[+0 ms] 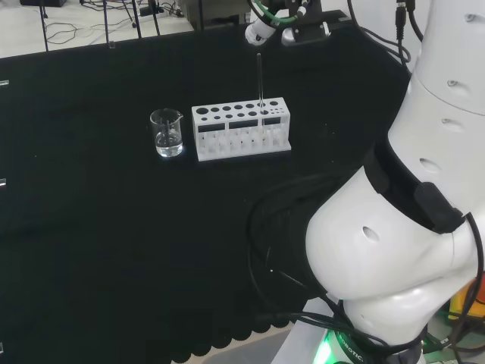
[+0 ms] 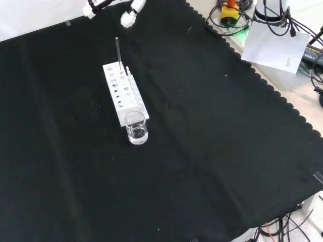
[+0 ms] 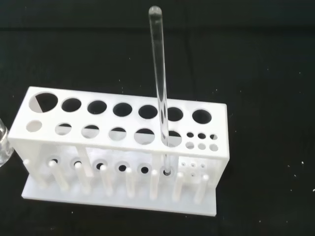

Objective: Take the glass rod from the white test tube rack.

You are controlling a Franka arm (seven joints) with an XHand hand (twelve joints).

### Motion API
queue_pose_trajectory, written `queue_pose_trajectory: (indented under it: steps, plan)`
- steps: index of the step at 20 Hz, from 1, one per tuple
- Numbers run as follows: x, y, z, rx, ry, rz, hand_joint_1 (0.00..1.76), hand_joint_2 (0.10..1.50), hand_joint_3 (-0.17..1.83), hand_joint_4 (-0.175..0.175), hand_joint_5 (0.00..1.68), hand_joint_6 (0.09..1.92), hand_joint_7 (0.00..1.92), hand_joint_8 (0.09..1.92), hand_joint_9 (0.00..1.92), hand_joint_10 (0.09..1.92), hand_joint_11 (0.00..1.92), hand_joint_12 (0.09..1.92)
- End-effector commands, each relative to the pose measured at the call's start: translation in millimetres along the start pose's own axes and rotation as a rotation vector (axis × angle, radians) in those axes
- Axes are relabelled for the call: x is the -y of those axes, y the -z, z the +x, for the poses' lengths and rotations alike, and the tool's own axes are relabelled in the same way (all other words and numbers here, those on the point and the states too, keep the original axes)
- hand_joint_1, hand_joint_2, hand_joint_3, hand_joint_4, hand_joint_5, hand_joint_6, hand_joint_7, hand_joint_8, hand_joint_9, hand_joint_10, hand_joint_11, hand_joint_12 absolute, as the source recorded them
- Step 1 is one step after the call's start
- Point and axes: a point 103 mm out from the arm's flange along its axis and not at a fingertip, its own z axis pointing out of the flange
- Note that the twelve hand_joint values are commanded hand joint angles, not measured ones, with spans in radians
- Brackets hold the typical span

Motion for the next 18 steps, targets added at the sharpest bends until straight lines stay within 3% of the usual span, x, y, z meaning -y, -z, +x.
queue_pose_trajectory:
  steps: [1, 12, 18]
  plan:
    - [-2.8, -28.8, 2.0, 0.022, 0.004, 0.059, 0.69, 1.11, -0.17, -0.123, 0.00, 0.09, 0.00, 0.48, 0.00, 0.71, 0.00, 1.13]
    - [-3.8, -44.2, 3.3, -0.044, 0.027, 0.081, 0.68, 1.11, -0.17, -0.126, 0.00, 0.09, 0.00, 0.59, 0.01, 0.88, 0.00, 1.16]
    - [-7.8, -56.4, 0.6, -0.085, 0.038, 0.097, 0.68, 1.14, -0.17, -0.133, 0.00, 0.09, 0.00, 0.88, 0.24, 0.95, 0.00, 1.38]
